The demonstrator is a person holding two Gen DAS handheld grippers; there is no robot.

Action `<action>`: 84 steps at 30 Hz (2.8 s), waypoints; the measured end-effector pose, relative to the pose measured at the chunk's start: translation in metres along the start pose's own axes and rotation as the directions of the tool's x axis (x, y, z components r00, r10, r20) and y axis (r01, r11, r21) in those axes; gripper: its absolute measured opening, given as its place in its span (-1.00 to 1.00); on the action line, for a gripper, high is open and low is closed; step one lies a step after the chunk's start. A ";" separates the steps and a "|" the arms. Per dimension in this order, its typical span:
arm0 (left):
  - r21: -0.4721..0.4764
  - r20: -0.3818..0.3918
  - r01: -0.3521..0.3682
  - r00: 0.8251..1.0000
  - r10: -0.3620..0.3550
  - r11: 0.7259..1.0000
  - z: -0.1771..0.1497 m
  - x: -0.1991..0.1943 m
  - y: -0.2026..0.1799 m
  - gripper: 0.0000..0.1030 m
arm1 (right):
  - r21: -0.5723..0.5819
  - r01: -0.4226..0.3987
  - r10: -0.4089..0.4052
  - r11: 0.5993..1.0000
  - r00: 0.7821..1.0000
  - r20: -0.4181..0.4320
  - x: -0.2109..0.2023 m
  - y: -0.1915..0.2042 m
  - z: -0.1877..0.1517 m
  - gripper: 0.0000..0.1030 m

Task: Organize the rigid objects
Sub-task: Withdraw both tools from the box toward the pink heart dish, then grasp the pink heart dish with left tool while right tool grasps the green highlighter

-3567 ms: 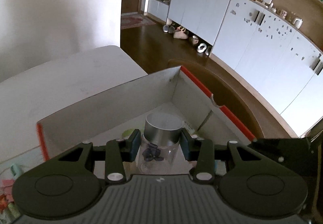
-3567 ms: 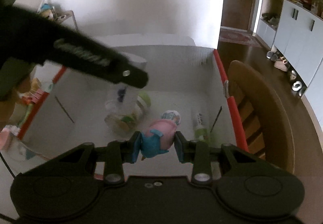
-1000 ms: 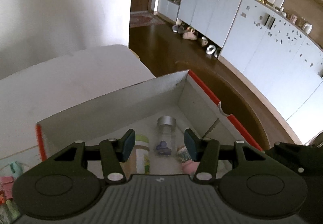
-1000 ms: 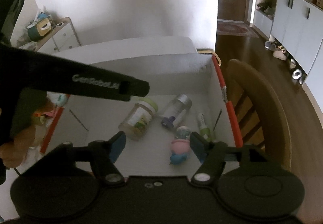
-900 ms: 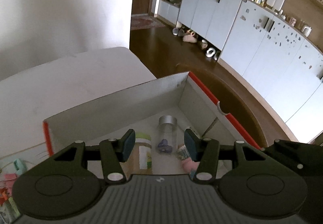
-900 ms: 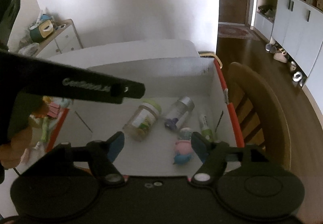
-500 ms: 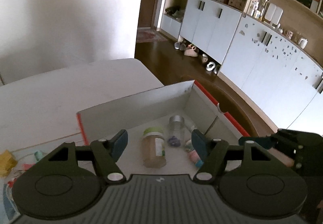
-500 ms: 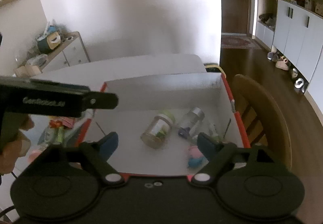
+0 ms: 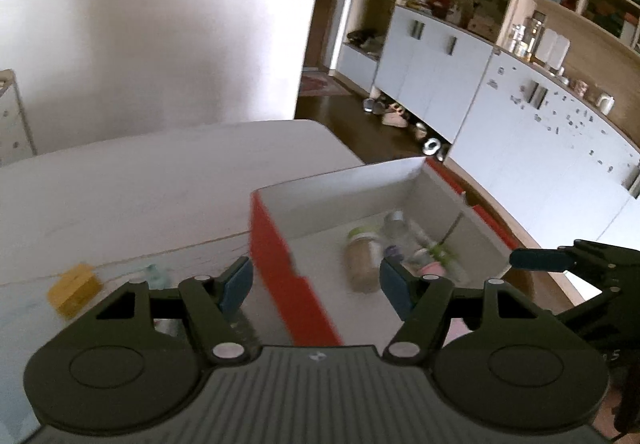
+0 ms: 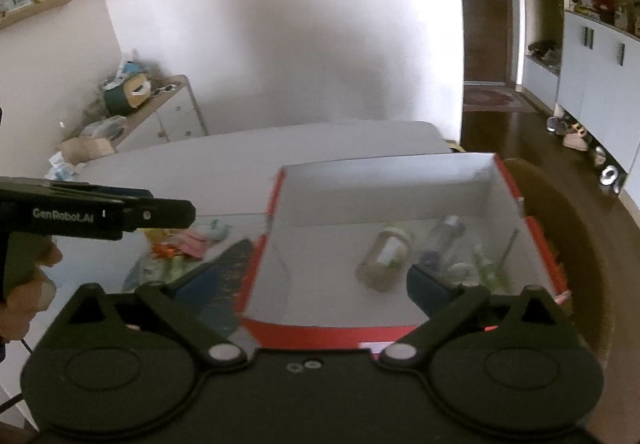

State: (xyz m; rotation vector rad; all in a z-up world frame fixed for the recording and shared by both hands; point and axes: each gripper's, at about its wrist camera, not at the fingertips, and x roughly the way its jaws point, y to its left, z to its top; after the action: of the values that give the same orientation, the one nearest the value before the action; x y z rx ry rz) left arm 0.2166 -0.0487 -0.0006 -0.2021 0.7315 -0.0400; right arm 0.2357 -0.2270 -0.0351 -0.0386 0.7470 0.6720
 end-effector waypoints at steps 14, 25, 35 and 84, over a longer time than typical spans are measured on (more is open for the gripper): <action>-0.019 0.034 -0.087 0.996 0.088 0.996 -0.036 -0.055 0.080 0.59 | -0.055 -0.072 0.071 0.996 0.997 -0.015 0.010 0.080 -0.017 0.99; -0.065 -0.030 -0.124 0.992 0.122 0.990 -0.075 -0.063 0.138 0.59 | -0.086 -0.072 0.065 0.994 0.995 -0.079 0.045 0.124 -0.028 0.99; -0.040 -0.107 -0.112 0.988 0.108 0.993 -0.121 -0.042 0.159 0.59 | -0.123 -0.033 0.016 0.992 0.991 -0.135 0.082 0.143 -0.032 0.96; 0.124 -0.136 -0.098 0.984 0.115 0.987 -0.168 0.017 0.163 0.52 | -0.295 -0.057 -0.038 0.954 0.951 -0.307 0.219 0.188 -0.029 -0.69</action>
State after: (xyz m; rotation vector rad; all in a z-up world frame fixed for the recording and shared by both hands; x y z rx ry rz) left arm 0.1119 0.0805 -0.1657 -0.0476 0.8788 0.0047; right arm 0.2268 0.0352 -0.1590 -0.4291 0.9410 0.7953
